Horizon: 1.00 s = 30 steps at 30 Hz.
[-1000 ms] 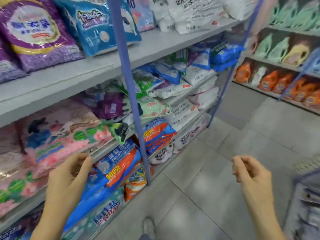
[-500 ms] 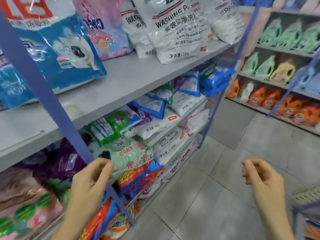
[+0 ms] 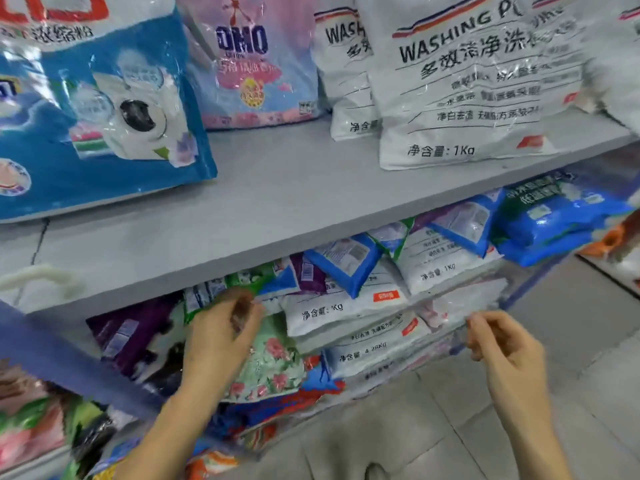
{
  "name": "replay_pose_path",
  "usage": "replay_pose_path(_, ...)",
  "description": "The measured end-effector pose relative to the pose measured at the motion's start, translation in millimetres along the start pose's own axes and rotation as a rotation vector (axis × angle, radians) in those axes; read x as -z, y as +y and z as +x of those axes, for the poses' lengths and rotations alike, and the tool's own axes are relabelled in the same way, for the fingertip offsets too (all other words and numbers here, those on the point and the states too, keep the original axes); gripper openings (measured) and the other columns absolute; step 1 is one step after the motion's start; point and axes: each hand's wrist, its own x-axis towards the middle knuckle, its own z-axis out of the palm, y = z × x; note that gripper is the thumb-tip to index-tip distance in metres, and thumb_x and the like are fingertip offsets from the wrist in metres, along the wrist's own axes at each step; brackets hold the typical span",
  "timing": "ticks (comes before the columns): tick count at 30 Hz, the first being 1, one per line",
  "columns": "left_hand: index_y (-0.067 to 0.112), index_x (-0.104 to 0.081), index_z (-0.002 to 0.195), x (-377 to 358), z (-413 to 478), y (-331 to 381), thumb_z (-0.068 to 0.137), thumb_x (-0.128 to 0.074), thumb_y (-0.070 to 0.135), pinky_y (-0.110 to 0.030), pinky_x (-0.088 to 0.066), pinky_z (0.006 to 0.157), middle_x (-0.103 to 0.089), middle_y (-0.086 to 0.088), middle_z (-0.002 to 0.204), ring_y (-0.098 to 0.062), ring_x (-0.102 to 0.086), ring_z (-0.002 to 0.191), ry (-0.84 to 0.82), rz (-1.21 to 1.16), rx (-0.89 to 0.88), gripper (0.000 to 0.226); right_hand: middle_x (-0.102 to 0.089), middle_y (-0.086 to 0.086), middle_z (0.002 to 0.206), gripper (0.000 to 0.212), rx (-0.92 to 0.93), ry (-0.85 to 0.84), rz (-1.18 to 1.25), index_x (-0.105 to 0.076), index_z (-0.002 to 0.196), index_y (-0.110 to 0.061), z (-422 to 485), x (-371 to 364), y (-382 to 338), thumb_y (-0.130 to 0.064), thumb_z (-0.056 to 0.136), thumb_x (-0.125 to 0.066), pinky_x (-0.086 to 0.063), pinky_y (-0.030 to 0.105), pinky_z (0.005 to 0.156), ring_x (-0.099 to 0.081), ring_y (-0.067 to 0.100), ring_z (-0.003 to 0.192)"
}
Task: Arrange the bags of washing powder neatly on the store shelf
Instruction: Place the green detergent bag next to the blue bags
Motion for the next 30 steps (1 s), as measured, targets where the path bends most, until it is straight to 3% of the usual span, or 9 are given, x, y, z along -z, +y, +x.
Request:
replay_pose_path(5,0.003,-0.061,0.112,-51.7,17.3,-14.0,0.079,-0.066,0.014,-0.041,-0.049,0.078,-0.062,-0.020,0.104,-0.036,-0.059,0.096,0.061,0.277,0.066,0.035,-0.056,-0.005,0.057,0.020,0.043,-0.238,0.022,-0.057,0.071,-0.006,64.5,7.9,13.6,-0.003,0.090,-0.052,-0.038,0.010,0.051,-0.051,0.001,0.052)
replay_pose_path(8,0.000,-0.057,0.117,-76.5,28.4,-25.3,0.061,-0.075,0.020,-0.054,-0.050,0.081,-0.058,-0.027,0.108,-0.046,-0.055,0.101,0.010,0.507,0.096,0.062,-0.055,-0.006,0.057,0.018,0.022,-0.339,0.071,-0.058,0.073,-0.008,91.6,12.6,19.6,-0.006,0.090,-0.052,-0.040,0.008,0.049,-0.049,0.001,0.052)
replay_pose_path(13,0.012,-0.044,0.136,-96.7,48.4,-22.9,0.071,-0.074,0.041,-0.060,-0.009,0.111,-0.040,-0.023,0.136,-0.046,-0.028,0.132,-0.074,0.642,0.271,0.078,-0.058,-0.007,0.061,0.019,0.063,-0.467,0.053,-0.060,0.067,-0.027,115.7,13.9,23.6,-0.027,0.084,-0.052,-0.039,0.009,0.050,-0.050,0.004,0.055)
replay_pose_path(16,0.018,-0.032,0.144,-101.0,55.5,-15.7,0.080,-0.068,0.027,-0.053,-0.005,0.114,-0.028,-0.018,0.149,-0.040,-0.016,0.140,-0.059,0.659,0.322,0.074,-0.056,-0.003,0.061,0.017,0.085,-0.507,0.058,-0.060,0.070,-0.029,122.3,19.0,24.8,-0.029,0.084,-0.050,-0.037,0.012,0.050,-0.048,0.006,0.054)
replay_pose_path(19,0.003,-0.056,0.126,-93.2,59.6,-3.7,0.073,-0.066,-0.010,-0.050,-0.034,0.104,-0.054,-0.026,0.128,-0.045,-0.044,0.124,0.117,0.487,0.226,0.055,-0.055,0.000,0.062,0.019,0.103,-0.539,0.070,-0.059,0.069,-0.023,126.7,21.3,25.9,-0.027,0.085,-0.050,-0.039,0.012,0.050,-0.048,0.006,0.054)
replay_pose_path(23,0.003,-0.058,0.123,-71.9,36.6,11.9,0.086,-0.052,-0.007,-0.025,-0.042,0.091,-0.059,-0.016,0.124,-0.030,-0.056,0.112,0.298,0.166,0.282,0.039,-0.059,0.000,0.065,0.018,0.079,-0.618,0.076,-0.061,0.076,-0.013,127.3,17.1,29.9,-0.010,0.091,-0.052,-0.042,0.012,0.050,-0.051,0.003,0.055)
replay_pose_path(25,0.000,-0.059,0.120,-64.1,17.6,19.2,0.086,-0.051,-0.008,-0.027,-0.047,0.075,-0.064,-0.020,0.113,-0.032,-0.063,0.091,0.388,0.108,0.260,0.036,-0.060,-0.001,0.065,0.018,0.071,-0.657,0.101,-0.062,0.076,-0.011,124.1,12.2,26.2,-0.009,0.090,-0.051,-0.043,0.013,0.052,-0.051,0.003,0.056)
replay_pose_path(27,-0.006,-0.060,0.117,-56.0,-1.9,24.0,0.089,-0.050,-0.006,-0.029,-0.038,0.050,-0.067,-0.027,0.093,-0.037,-0.058,0.063,0.493,0.150,0.321,0.030,-0.063,-0.002,0.067,0.018,0.081,-0.689,0.117,-0.061,0.075,-0.009,119.8,4.1,20.4,-0.008,0.090,-0.052,-0.045,0.013,0.057,-0.055,0.005,0.059)
replay_pose_path(30,-0.012,-0.064,0.096,-41.6,-29.0,36.1,0.092,-0.049,-0.001,-0.028,-0.026,0.050,-0.054,-0.019,0.056,-0.019,-0.045,0.049,0.662,0.190,0.337,0.020,-0.068,-0.002,0.075,0.016,0.079,-0.766,0.137,-0.064,0.075,-0.020,110.5,-10.8,8.9,-0.023,0.087,-0.054,-0.052,0.020,0.067,-0.063,0.008,0.069)
